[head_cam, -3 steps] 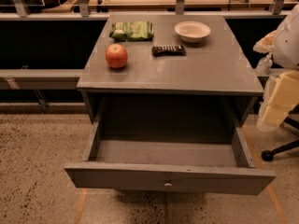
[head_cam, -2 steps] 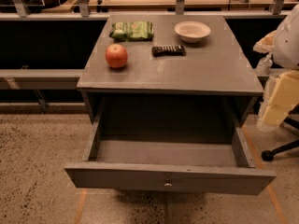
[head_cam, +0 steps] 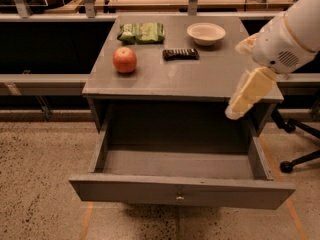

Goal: Place apple into top drawer

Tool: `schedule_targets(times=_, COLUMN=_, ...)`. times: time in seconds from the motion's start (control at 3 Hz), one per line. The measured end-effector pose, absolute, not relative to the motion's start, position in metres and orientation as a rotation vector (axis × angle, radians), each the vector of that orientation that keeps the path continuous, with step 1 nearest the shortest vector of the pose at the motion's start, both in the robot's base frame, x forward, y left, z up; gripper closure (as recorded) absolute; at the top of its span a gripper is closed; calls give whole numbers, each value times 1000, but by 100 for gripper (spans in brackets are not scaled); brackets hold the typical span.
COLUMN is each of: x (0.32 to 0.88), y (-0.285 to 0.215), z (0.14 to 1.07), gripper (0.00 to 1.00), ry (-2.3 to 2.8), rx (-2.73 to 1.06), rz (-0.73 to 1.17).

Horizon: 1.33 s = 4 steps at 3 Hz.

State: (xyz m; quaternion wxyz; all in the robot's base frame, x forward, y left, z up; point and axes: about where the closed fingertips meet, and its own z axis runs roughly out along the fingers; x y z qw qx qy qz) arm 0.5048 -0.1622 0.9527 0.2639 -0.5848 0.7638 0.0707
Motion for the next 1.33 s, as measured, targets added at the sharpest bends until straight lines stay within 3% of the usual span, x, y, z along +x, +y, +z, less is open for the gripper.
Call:
schedule_targets(times=0.33, x=543, y=-121, z=933, gripper=0, ry=1973, rx=-1420, rz=407)
schedule_targets(times=1.33, x=561, y=-97, z=934, gripper=0, ry=1904, rx=-1346, rz=448)
